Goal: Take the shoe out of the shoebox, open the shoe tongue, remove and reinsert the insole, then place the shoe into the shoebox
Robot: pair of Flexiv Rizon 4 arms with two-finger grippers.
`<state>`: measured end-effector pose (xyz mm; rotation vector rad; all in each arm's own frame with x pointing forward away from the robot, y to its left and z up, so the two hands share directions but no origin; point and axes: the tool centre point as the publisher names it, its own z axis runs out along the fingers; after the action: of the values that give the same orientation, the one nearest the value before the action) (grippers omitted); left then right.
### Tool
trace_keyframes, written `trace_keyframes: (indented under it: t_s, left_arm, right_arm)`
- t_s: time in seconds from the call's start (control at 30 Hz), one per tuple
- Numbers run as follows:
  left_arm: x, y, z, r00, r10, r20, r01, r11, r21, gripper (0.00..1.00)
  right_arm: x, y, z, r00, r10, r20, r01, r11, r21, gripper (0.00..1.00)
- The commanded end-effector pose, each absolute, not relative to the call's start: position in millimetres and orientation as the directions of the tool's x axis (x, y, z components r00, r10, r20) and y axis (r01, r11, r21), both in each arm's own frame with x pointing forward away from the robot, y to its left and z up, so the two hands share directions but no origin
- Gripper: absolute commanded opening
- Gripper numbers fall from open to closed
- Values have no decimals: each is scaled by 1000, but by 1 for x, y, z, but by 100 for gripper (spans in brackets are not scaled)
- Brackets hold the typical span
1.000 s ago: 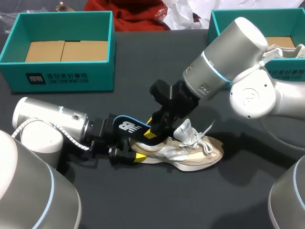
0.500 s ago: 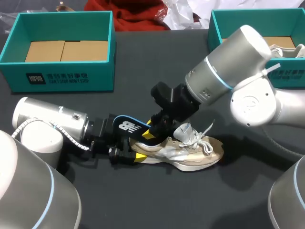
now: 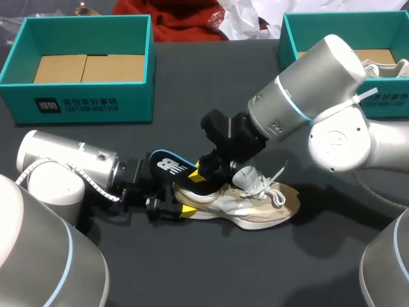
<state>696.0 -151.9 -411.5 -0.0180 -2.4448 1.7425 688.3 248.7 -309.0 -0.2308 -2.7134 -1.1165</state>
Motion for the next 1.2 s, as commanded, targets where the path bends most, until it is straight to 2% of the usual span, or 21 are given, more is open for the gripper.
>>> trace_keyframes:
  t_s: [0.03,0.1,0.7,0.87,1.2]
  left_arm:
    - [696,-153,-416,-990,90,106,-71,331,-941,0]
    - [696,-153,-416,-990,90,106,-71,331,-941,0]
    - [696,-153,-416,-990,90,106,-71,331,-941,0]
    - [696,-153,-416,-990,90,106,-71,331,-941,0]
    - [696,-153,-416,-990,90,106,-71,331,-941,0]
  right_arm:
    - [683,254,-298,-979,3,202,151,673,724,0]
    - [680,257,-290,-985,-50,167,94,654,751,0]
    - [680,257,-290,-985,-50,167,94,654,751,0]
    - [689,263,-259,-996,-64,68,18,578,816,0]
    - [701,264,-188,-998,-69,0,-26,383,923,0]
